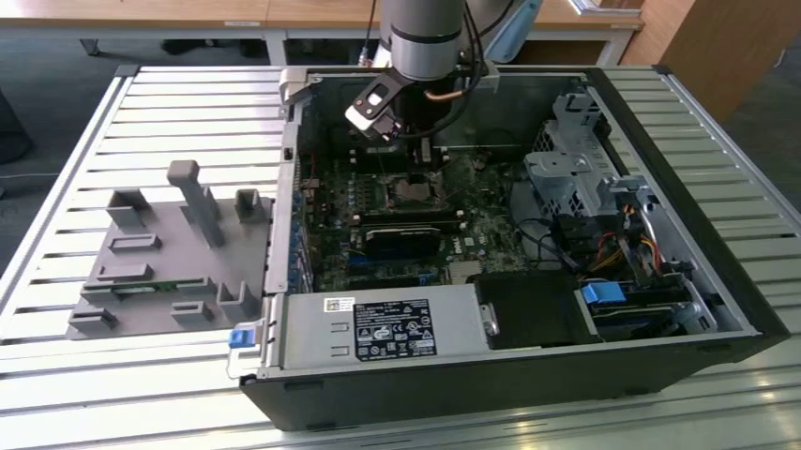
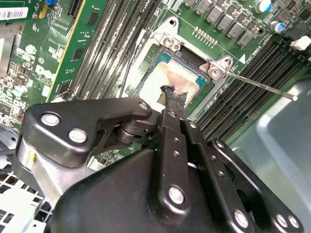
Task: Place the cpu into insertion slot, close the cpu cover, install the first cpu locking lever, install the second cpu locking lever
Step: 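Close the cpu cover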
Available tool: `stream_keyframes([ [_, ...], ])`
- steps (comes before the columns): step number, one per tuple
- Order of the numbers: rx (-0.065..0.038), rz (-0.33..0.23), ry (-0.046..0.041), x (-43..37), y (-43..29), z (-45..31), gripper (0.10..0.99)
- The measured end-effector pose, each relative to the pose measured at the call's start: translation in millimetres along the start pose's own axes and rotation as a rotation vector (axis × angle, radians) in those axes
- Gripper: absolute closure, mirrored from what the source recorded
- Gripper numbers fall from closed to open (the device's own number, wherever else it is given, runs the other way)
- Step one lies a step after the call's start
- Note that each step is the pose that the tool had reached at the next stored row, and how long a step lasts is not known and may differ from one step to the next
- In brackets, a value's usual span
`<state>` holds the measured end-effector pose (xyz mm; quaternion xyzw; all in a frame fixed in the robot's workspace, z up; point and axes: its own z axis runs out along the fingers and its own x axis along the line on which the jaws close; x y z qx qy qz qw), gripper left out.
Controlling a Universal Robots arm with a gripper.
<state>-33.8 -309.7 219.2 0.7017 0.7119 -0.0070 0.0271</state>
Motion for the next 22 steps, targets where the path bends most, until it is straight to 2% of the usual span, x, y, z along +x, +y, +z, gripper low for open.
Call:
stream_keyframes([
  [7, 0.0, 0.0, -0.0005, -0.4, 0.3, -8.6, 0.965],
  [11, 0.0, 0.0, -0.0006, -0.8, 0.5, -16.5, 0.965],
  [15, 0.0, 0.0, -0.0004, -1.4, 0.8, -29.0, 0.965],
  [21, 0.0, 0.0, -0.0008, -2.6, 1.5, -54.4, 0.965],
  [22, 0.0, 0.0, -0.0008, -2.7, 1.6, -56.0, 0.965],
])
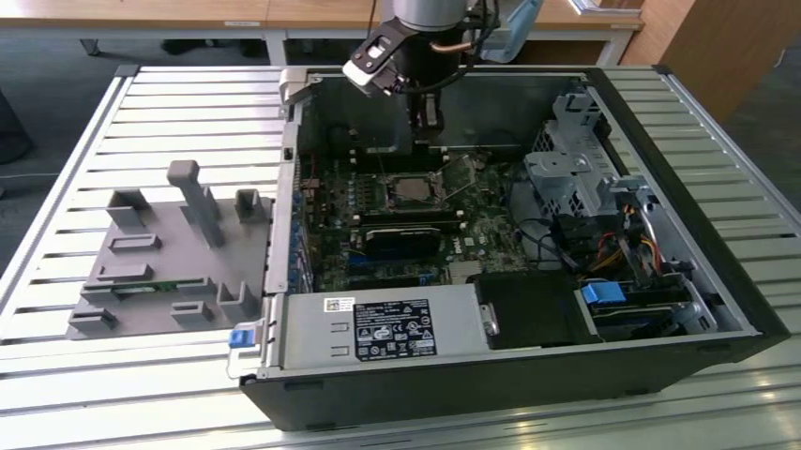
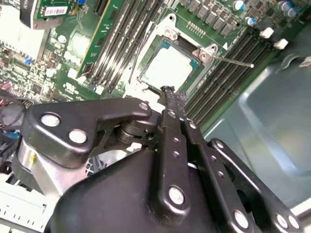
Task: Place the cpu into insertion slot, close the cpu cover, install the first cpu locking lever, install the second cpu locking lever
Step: 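Close the cpu cover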
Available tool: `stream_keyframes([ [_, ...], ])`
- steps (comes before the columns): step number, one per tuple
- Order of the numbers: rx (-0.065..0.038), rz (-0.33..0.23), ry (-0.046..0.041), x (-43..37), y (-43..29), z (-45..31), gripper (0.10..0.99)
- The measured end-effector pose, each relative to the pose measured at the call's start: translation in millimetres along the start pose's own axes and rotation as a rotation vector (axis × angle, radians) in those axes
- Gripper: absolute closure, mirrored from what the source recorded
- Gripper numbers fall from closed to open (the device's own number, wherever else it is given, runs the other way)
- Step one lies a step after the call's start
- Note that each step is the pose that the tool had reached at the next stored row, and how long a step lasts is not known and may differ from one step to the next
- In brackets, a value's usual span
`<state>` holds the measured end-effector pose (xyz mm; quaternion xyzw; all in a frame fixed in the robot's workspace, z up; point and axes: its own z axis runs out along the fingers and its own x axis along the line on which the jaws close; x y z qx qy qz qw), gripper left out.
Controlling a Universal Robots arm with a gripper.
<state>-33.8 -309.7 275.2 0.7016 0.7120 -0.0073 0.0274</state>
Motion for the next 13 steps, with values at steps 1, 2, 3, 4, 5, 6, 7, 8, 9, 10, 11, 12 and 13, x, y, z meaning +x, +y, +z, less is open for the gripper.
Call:
stream_keyframes([
  [1, 0.0, 0.0, 0.0002, 0.0, -0.1, 0.0, 0.965],
  [2, 0.0, 0.0, 0.0004, -0.1, -0.2, 0.1, 0.965],
  [3, 0.0, 0.0, 0.0003, -0.6, -0.2, 0.0, 0.965],
  [4, 0.0, 0.0, 0.0002, -1.8, -0.3, 0.1, 0.965],
  [5, 0.0, 0.0, 0.0002, -3.3, -0.3, 0.2, 0.965],
  [6, 0.0, 0.0, 0.0001, -5.4, -0.3, 0.3, 0.965],
  [7, 0.0, 0.0, 0.0001, -7.0, -0.3, 0.3, 0.965],
  [8, 0.0, 0.0, 0.0001, -7.9, -0.3, 0.4, 0.965],
  [9, 0.0, 0.0, 0.0003, -8.2, 0.0, 0.5, 0.965],
  [10, 0.0, 0.0, 0.0003, -8.2, 1.0, 0.6, 0.965],
  [11, 0.0, 0.0, 0.0002, -8.3, 3.0, 0.6, 0.965],
  [12, 0.0, 0.0, 0.0001, -8.3, 6.4, 0.8, 0.965],
  [13, 0.0, 0.0, 0.0001, -8.4, 10.4, 1.0, 0.965],
])
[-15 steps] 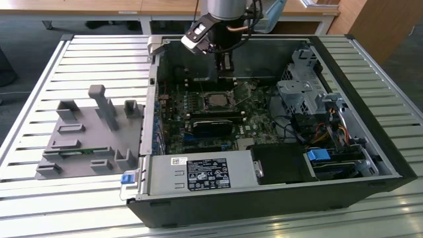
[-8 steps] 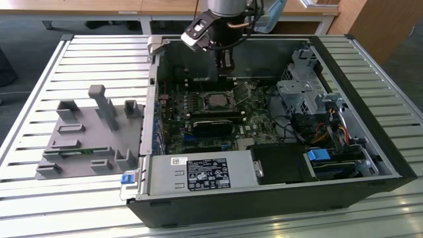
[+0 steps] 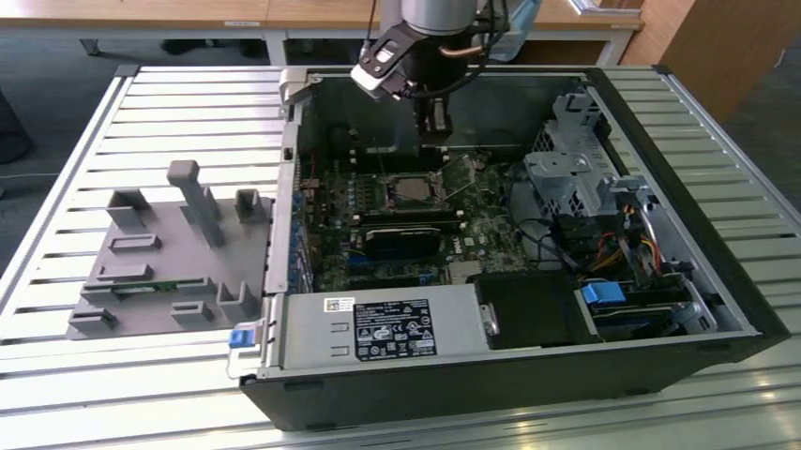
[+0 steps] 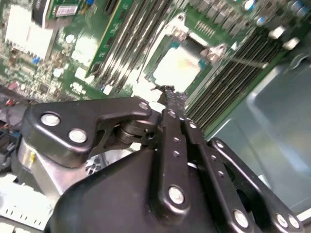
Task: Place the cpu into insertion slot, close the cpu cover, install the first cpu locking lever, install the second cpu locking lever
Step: 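Close the cpu cover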
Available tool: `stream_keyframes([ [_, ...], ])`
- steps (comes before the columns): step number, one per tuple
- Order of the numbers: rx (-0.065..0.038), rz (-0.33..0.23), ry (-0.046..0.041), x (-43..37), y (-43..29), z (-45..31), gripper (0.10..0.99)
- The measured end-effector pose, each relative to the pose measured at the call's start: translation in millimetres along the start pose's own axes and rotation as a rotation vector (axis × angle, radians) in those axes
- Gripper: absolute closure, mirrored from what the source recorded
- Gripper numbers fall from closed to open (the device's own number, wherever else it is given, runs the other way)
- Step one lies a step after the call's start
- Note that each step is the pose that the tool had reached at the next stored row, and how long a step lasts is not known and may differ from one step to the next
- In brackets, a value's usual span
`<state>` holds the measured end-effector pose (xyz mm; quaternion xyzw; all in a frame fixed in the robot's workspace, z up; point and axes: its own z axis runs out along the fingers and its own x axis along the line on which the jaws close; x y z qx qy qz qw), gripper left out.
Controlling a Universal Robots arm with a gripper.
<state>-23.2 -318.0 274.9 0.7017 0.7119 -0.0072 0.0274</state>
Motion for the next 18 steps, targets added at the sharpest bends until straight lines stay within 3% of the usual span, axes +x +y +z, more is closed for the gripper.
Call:
stream_keyframes([
  [13, 0.0, 0.0, 0.0001, -0.2, 27.1, 3.8, 0.965],
  [18, 0.0, 0.0, 0.0001, -0.1, 33.7, 6.9, 0.965],
])
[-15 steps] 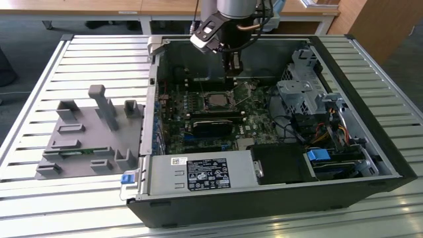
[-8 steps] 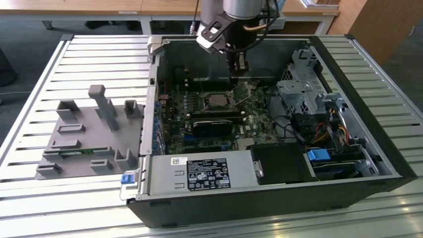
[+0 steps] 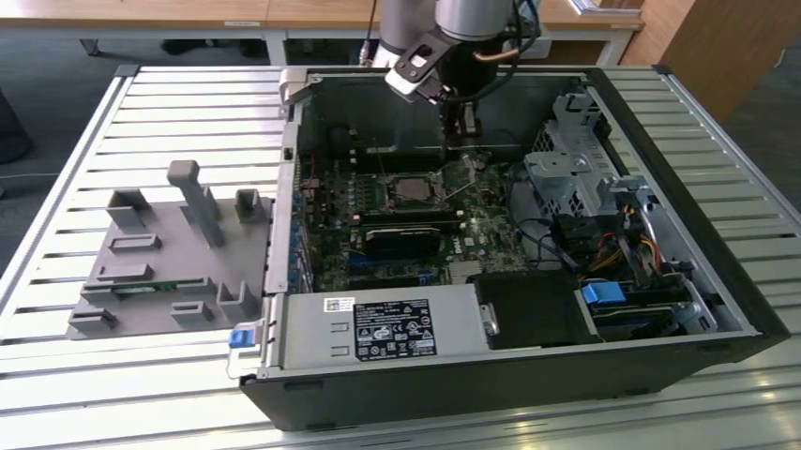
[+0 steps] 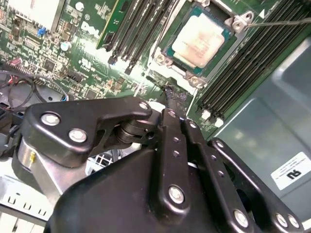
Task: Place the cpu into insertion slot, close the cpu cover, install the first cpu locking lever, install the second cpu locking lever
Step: 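Close the cpu cover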
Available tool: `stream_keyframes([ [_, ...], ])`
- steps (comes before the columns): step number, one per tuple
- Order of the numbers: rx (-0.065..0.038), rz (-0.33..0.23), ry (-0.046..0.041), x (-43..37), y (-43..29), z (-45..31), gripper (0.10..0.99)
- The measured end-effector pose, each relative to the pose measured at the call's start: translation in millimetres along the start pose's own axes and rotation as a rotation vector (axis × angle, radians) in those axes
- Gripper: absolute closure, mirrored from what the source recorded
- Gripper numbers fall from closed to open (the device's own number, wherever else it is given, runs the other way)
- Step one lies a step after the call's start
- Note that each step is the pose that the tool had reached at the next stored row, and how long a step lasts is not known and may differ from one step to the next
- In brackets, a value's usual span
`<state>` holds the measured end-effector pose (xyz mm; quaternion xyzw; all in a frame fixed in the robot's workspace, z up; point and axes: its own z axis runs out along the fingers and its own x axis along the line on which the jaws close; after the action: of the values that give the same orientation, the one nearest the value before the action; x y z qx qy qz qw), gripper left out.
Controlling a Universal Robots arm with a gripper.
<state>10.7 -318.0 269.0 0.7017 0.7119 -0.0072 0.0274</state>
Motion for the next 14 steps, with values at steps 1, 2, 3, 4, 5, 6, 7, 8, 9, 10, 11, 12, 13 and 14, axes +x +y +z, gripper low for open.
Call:
stream_keyframes([
  [1, 0.0, 0.0, 0.0, 0.1, 1.9, 0.8, 0.965],
  [2, 0.0, 0.0, 0.0, 0.2, 3.4, 1.5, 0.965],
  [3, 0.0, 0.0, 0.0, 0.3, 5.0, 2.1, 0.965],
  [4, 0.0, 0.0, 0.0, 0.5, 6.4, 2.8, 0.965],
  [5, 0.0, 0.0, -0.0001, 0.8, 8.0, 3.3, 0.965],
  [6, 0.0, 0.0, -0.0002, 1.2, 9.6, 3.9, 0.965],
  [7, 0.0, 0.0, -0.0001, 1.6, 11.0, 4.5, 0.965],
  [8, 0.0, 0.0, 0.0, 2.0, 12.4, 5.0, 0.965],
  [9, 0.0, 0.0, 0.0, 2.5, 13.6, 5.4, 0.965],
  [10, 0.0, 0.0, 0.0002, 2.9, 15.0, 5.9, 0.965],
  [11, 0.0, 0.0, 0.0002, 3.2, 16.6, 6.2, 0.965],
  [12, 0.0, 0.0, 0.0, 3.5, 18.3, 6.6, 0.965],
  [13, 0.0, 0.0, 0.0, 3.8, 19.7, 7.1, 0.965],
  [14, 0.0, 0.0, -0.0001, 4.1, 20.8, 7.6, 0.965],
])
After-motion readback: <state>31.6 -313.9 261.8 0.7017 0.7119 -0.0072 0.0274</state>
